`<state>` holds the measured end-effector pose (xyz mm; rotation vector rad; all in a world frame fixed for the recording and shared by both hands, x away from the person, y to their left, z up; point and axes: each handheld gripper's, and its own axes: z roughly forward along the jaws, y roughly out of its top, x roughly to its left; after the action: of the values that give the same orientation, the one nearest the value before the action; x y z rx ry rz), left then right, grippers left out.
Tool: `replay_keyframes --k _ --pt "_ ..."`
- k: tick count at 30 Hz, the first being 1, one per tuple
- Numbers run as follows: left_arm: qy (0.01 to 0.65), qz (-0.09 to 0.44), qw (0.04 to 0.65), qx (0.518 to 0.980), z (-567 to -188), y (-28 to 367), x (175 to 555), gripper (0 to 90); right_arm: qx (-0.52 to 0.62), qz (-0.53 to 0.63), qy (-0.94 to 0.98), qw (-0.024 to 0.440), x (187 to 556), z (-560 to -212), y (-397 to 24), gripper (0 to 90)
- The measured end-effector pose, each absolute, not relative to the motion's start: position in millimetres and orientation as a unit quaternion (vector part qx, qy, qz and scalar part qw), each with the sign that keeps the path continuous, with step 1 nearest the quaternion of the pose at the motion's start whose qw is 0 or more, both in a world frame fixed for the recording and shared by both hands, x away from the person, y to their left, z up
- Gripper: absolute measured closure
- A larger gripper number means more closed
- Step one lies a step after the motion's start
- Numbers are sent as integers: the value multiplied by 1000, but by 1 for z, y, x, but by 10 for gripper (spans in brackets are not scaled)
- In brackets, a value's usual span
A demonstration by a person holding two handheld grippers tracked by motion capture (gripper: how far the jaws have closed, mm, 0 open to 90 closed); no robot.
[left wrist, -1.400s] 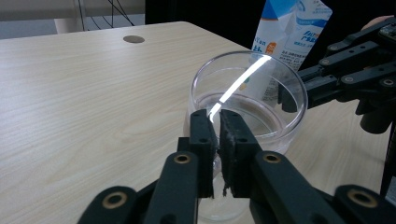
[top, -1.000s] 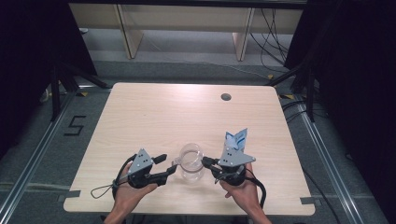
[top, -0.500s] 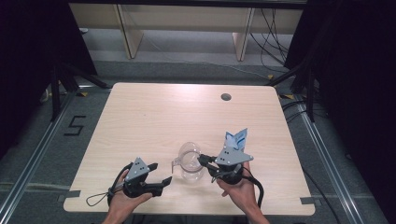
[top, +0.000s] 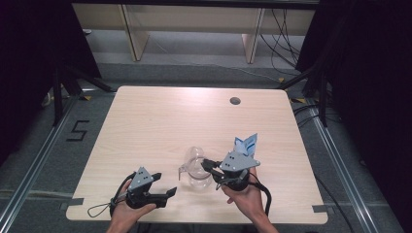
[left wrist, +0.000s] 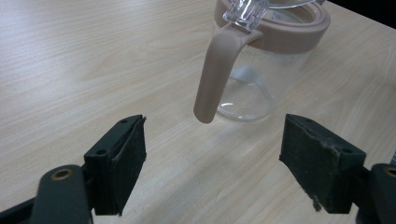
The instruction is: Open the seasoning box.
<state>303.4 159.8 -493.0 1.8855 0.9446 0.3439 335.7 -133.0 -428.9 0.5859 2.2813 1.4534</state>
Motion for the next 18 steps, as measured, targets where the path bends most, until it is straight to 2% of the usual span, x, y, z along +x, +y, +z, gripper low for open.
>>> replay_keyframes --k 18 --pt "388 142 483 772 -495 161 298 221 201 523 807 185 336 -424 -124 834"
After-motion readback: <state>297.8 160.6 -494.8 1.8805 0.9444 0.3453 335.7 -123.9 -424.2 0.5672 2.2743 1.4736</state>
